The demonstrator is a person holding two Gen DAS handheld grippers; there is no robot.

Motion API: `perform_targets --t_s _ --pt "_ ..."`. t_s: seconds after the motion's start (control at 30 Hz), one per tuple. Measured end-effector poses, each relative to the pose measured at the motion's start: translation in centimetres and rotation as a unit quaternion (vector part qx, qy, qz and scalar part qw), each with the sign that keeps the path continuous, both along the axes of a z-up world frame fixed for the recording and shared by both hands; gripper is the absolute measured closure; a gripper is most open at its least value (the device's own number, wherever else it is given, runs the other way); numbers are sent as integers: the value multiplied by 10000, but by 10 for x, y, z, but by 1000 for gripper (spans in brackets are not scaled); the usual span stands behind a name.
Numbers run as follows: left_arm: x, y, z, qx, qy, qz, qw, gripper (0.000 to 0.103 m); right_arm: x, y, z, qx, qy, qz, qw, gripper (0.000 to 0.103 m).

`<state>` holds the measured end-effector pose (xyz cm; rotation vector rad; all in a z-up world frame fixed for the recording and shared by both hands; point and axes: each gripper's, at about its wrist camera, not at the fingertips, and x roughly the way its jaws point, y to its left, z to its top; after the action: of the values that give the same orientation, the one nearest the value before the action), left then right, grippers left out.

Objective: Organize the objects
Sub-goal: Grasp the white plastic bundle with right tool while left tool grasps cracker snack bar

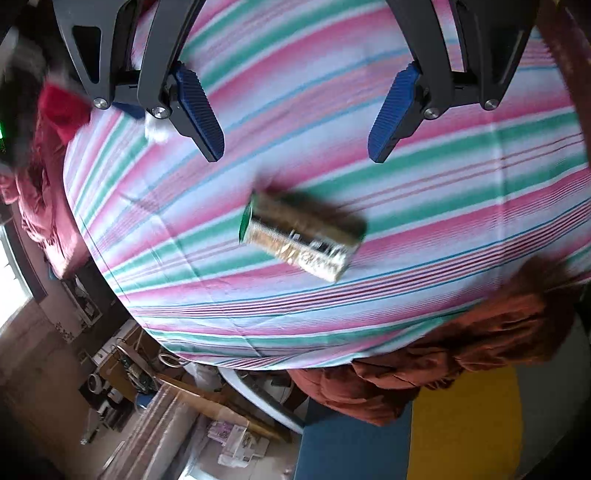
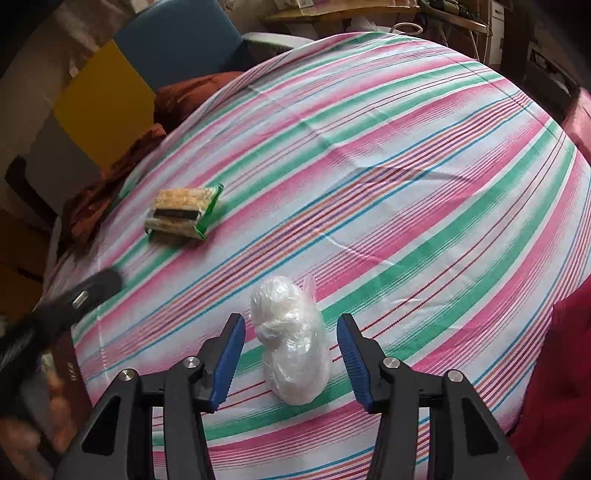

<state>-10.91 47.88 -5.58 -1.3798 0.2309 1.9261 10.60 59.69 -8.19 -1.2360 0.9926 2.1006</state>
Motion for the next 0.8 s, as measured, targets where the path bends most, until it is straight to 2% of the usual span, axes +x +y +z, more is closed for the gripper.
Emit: perform_targets --t_s 0.13,0.3,0.37,0.43,0.5,0.63,0.73,0.8 --pt "-23 35 -18 -151 -337 224 9991 22 11 3 5 -117 310 -83 9994 51" --pt "-59 56 -42 -225 -879 948 9914 22 11 0 8 -176 448 51 9988 51" --pt "-68 61 -46 -250 -945 1124 9888 21 12 -1 9 -201 480 68 9986 51" --pt "-70 70 -44 -250 -812 1126 9900 21 11 -1 8 -230 521 72 9984 51" --pt "-71 81 -45 -408 -630 1029 9919 20 10 -2 7 -242 538 84 9982 51" --pt "-52 96 -50 -973 178 340 9945 23 6 -1 4 -293 535 34 9981 51" --pt "-35 90 -50 -1114 731 -112 9910 33 6 -4 4 -298 516 58 9982 51" --pt "-29 76 -48 -1042 803 -184 9911 51 7 -3 3 -321 480 37 9983 51"
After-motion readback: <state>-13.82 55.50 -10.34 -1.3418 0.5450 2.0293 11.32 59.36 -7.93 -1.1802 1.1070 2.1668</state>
